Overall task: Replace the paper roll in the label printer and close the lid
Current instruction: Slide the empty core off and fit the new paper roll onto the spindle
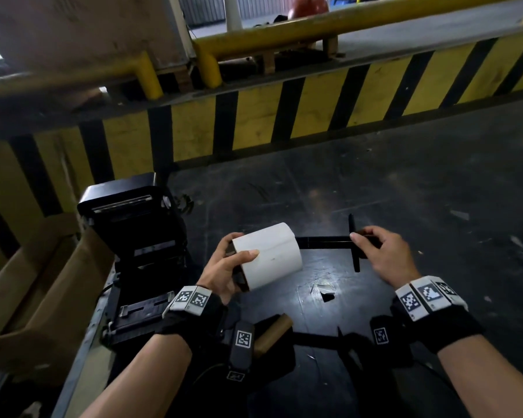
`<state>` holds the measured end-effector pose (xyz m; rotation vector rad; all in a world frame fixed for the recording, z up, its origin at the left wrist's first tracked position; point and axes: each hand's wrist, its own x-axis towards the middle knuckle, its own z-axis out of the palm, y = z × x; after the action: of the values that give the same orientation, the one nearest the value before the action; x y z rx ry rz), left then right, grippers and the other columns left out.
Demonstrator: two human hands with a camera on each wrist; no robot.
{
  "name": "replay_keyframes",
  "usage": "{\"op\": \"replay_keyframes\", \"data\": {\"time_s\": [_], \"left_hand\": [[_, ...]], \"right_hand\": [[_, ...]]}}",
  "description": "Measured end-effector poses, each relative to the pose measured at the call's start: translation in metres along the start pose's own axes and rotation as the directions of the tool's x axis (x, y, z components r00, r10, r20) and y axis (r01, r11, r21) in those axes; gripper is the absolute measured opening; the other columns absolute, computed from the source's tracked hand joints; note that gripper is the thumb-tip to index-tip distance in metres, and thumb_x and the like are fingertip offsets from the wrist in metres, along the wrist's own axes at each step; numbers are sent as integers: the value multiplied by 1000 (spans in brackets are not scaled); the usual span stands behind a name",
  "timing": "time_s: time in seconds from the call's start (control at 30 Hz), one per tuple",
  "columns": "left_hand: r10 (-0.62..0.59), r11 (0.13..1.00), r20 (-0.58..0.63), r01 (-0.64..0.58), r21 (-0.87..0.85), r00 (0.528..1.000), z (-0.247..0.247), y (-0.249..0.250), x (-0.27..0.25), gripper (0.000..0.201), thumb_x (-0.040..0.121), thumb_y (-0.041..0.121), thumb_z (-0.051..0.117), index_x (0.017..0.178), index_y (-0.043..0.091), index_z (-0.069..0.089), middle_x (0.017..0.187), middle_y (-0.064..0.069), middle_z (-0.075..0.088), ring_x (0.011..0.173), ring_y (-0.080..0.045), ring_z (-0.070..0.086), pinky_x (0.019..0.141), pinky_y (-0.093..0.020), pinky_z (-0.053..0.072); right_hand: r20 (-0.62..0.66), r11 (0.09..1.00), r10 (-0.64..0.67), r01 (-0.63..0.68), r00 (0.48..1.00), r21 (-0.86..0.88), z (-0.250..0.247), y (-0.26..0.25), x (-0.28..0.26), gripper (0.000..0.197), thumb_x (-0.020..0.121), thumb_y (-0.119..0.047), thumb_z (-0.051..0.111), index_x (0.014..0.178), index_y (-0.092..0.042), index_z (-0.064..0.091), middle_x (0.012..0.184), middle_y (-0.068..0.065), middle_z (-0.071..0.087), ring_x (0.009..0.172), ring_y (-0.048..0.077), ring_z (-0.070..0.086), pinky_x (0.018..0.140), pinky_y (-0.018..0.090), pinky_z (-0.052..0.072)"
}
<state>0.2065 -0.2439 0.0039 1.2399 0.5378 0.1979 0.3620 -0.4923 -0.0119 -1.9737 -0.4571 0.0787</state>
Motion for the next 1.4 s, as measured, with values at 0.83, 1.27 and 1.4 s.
{"op": "replay_keyframes", "data": {"time_s": [0.83, 1.27, 1.4], "left_hand": [[-7, 1000, 131, 6, 6, 991, 7, 5, -12, 74, 47, 21, 77, 118, 19, 55, 101, -1, 67, 91, -26, 61, 72, -44, 51], [42, 999, 133, -38, -31, 990, 7, 6, -23, 71, 53, 16, 75, 121, 21, 53, 109, -2, 64, 102, -28, 59, 79, -47, 50], [14, 998, 119, -8, -55, 993, -3, -3, -29, 69, 53, 14, 75, 118, 25, 54, 111, -1, 62, 104, -29, 57, 84, -50, 47]], "right_hand": [[348, 884, -12, -153, 937, 442, 56, -31, -23, 22, 88, -14, 57, 106, -26, 57, 110, 16, 62, 104, 30, 60, 91, 47, 50], [556, 732, 64, -418, 828, 538, 66, -73, -32, 57, 74, -67, 53, 121, -34, 52, 130, 12, 56, 117, 34, 56, 93, 58, 48], [598, 686, 82, -481, 797, 546, 74, -64, -37, 57, 70, -66, 52, 115, -33, 58, 122, 6, 63, 107, 26, 62, 89, 49, 52]]}}
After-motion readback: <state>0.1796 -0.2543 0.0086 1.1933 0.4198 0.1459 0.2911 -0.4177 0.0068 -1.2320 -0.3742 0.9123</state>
